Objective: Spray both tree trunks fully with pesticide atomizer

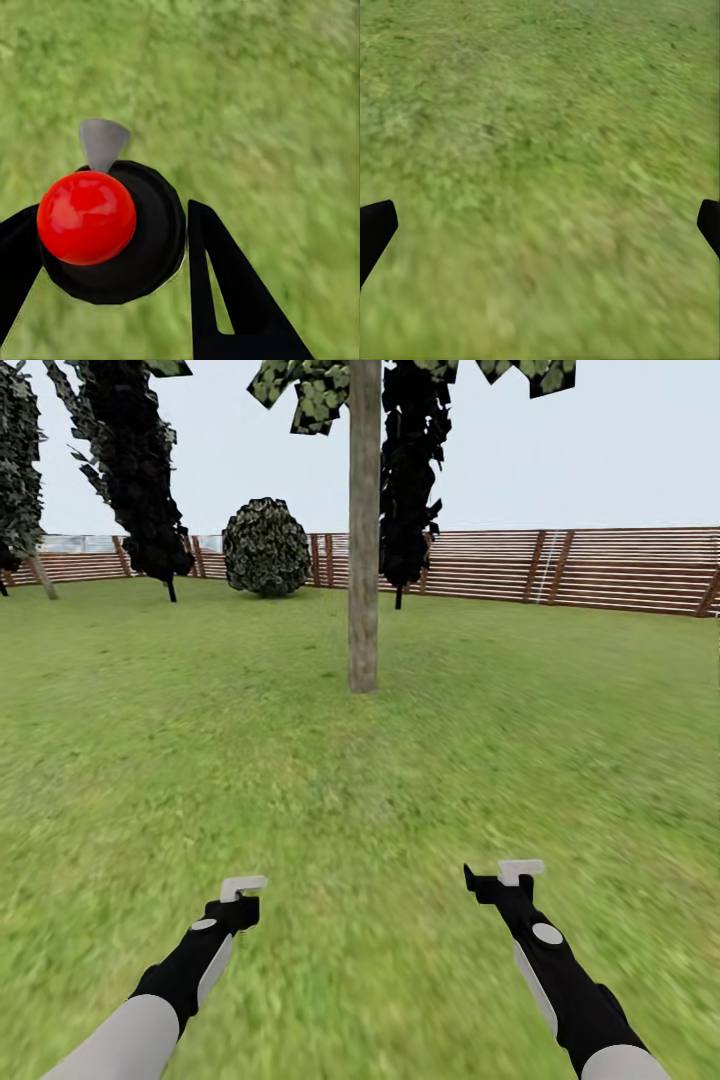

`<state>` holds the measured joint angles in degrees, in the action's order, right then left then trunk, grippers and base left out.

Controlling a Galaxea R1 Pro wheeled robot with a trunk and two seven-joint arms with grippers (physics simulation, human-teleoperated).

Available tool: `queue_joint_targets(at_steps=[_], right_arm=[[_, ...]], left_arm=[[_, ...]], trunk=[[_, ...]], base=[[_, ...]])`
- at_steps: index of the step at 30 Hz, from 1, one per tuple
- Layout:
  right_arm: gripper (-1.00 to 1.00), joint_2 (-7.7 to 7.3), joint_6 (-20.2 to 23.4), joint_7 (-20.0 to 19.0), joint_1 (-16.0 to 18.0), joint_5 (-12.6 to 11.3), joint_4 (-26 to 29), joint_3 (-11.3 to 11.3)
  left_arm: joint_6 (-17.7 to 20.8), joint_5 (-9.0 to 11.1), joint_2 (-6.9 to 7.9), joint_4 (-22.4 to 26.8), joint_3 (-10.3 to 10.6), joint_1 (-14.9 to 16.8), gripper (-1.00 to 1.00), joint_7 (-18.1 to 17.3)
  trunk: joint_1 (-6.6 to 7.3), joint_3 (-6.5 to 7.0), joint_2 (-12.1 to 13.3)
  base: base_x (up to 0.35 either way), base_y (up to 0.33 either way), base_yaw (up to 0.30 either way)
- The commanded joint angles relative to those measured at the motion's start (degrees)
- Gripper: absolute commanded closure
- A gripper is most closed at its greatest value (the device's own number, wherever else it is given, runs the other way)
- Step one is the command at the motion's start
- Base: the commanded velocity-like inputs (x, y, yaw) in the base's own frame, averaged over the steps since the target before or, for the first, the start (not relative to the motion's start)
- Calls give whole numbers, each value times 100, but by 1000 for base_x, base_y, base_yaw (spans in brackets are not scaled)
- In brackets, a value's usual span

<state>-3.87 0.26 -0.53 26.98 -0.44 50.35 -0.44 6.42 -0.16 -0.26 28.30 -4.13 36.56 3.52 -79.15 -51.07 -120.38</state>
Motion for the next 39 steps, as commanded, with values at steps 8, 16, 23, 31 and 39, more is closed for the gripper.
queue_joint_targets(at_steps=[8, 16, 23, 31, 39], right_arm=[[-100, 0, 0, 0, 0, 0, 1, 0], [-100, 0, 10, 0, 0, 0, -2, 0], [-100, 0, 17, 0, 0, 0, -8, 0], [-100, 0, 18, 0, 0, 0, -8, 0], [-100, 0, 18, 0, 0, 0, -8, 0]], left_arm=[[0, -1, 0, 1, 6, 0, 100, 11], [0, -1, 0, 1, 15, 0, 100, 17], [0, -1, 0, 1, 10, 0, 100, 17], [0, -1, 0, 1, -1, 0, 100, 17], [0, -1, 0, 1, -8, 0, 100, 17]], trunk=[[0, 1, 0], [0, 1, 0], [0, 1, 0], [0, 1, 0], [0, 1, 0]], base=[[324, 118, -9], [325, 118, 0], [324, 118, 0], [324, 118, 0], [324, 118, 0]])
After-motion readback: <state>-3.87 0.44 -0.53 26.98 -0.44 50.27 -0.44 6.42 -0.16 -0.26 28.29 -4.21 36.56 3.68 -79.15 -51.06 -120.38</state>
